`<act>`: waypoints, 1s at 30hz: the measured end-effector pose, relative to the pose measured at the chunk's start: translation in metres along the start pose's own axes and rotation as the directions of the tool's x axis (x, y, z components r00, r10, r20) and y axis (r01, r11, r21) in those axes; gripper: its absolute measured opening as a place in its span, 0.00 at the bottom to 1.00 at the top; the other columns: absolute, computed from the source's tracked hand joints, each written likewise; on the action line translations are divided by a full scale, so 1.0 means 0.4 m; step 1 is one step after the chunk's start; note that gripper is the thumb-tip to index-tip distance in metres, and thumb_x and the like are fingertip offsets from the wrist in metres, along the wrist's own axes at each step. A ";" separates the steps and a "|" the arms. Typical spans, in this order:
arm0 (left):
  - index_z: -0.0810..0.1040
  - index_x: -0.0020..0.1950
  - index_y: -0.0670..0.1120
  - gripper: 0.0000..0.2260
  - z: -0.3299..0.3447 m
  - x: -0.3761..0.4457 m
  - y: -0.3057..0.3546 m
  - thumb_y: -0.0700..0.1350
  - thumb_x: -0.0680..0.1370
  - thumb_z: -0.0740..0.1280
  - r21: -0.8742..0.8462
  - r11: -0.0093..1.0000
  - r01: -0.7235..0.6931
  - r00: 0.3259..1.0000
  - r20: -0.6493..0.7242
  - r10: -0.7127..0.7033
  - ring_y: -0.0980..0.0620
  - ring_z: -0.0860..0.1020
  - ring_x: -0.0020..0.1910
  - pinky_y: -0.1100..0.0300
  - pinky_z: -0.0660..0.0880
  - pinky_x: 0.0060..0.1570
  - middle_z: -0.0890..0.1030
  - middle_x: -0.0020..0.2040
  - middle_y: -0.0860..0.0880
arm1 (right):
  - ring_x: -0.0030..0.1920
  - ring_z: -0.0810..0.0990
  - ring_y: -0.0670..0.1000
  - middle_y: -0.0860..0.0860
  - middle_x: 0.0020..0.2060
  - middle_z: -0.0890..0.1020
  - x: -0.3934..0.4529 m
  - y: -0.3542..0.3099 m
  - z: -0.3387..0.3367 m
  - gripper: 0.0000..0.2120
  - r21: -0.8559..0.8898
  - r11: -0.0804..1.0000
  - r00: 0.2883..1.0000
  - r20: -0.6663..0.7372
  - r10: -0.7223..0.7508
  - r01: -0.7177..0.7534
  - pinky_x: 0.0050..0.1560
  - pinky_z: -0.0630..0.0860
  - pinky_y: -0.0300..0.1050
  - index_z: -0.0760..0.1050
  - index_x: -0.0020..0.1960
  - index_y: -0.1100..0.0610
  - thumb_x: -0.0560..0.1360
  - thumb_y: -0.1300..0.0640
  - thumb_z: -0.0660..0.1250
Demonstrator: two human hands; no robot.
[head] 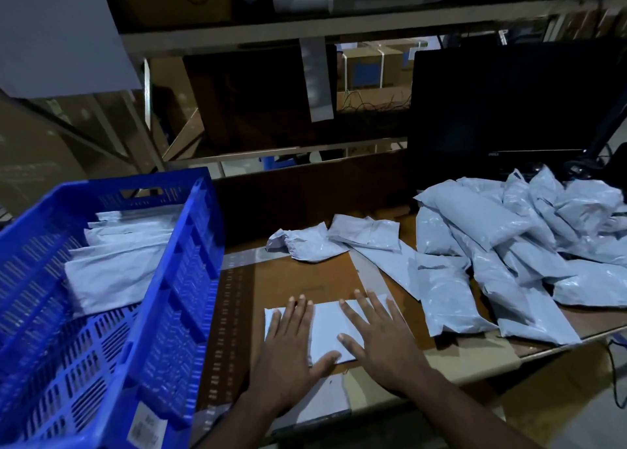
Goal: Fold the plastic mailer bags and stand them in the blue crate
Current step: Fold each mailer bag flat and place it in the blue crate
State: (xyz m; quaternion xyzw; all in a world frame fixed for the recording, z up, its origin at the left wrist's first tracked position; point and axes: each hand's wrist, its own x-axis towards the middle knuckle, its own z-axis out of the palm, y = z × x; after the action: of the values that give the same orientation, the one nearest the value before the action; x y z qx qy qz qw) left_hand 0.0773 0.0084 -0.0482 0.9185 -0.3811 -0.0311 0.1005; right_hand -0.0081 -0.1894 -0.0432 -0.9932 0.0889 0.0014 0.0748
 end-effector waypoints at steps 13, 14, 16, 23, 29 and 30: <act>0.37 0.83 0.46 0.54 -0.026 -0.041 -0.022 0.83 0.70 0.40 0.081 0.987 0.140 0.989 0.047 -0.144 0.53 0.33 0.80 0.49 0.33 0.78 0.34 0.81 0.49 | 0.80 0.35 0.50 0.45 0.78 0.36 0.005 0.026 -0.006 0.34 -0.040 0.999 1.000 0.009 -0.015 0.015 0.76 0.32 0.60 0.37 0.80 0.38 0.77 0.26 0.32; 0.38 0.83 0.46 0.53 -0.032 -0.039 -0.020 0.82 0.71 0.40 0.082 0.987 0.137 0.989 0.037 -0.140 0.53 0.32 0.80 0.47 0.33 0.78 0.34 0.81 0.49 | 0.80 0.35 0.50 0.45 0.78 0.36 0.008 0.027 -0.012 0.37 -0.044 0.999 1.000 0.005 -0.024 0.024 0.76 0.32 0.61 0.37 0.80 0.38 0.75 0.26 0.29; 0.38 0.83 0.47 0.49 -0.049 -0.026 -0.003 0.80 0.74 0.40 0.095 0.991 0.092 0.996 -0.013 -0.092 0.53 0.31 0.79 0.45 0.34 0.78 0.33 0.81 0.50 | 0.79 0.35 0.49 0.45 0.78 0.36 0.012 0.019 -0.017 0.39 -0.026 0.999 0.999 -0.005 -0.043 0.043 0.76 0.33 0.61 0.39 0.81 0.41 0.73 0.26 0.26; 0.41 0.84 0.50 0.37 0.003 0.039 0.049 0.67 0.78 0.29 -0.009 0.992 -0.125 0.990 0.060 0.125 0.62 0.31 0.78 0.53 0.36 0.79 0.36 0.82 0.55 | 0.78 0.58 0.52 0.52 0.77 0.65 -0.015 -0.019 0.046 0.30 -0.020 0.999 0.996 -0.082 -0.043 0.042 0.73 0.51 0.57 0.62 0.79 0.54 0.85 0.38 0.44; 0.45 0.83 0.49 0.36 0.044 0.037 0.031 0.65 0.79 0.28 -0.001 0.994 -0.106 0.994 0.011 0.106 0.59 0.38 0.80 0.49 0.39 0.78 0.46 0.83 0.52 | 0.78 0.61 0.51 0.49 0.78 0.61 -0.007 -0.004 0.048 0.29 -0.043 0.996 0.993 -0.091 -0.076 0.072 0.73 0.48 0.55 0.61 0.79 0.51 0.84 0.39 0.44; 0.47 0.83 0.49 0.35 0.047 0.035 0.033 0.64 0.80 0.29 0.010 0.995 -0.099 0.995 -0.010 0.099 0.58 0.40 0.81 0.47 0.39 0.77 0.48 0.83 0.52 | 0.78 0.62 0.51 0.49 0.78 0.62 -0.010 -0.006 0.050 0.29 -0.042 0.997 0.994 -0.083 -0.067 0.064 0.73 0.49 0.56 0.62 0.79 0.51 0.84 0.38 0.45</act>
State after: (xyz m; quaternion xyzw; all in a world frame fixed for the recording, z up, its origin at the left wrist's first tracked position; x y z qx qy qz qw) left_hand 0.0758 -0.0135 -0.0634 0.8991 -0.4258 -0.0195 0.0994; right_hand -0.0113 -0.1834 -0.0627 -0.9961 0.0593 -0.0412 0.0515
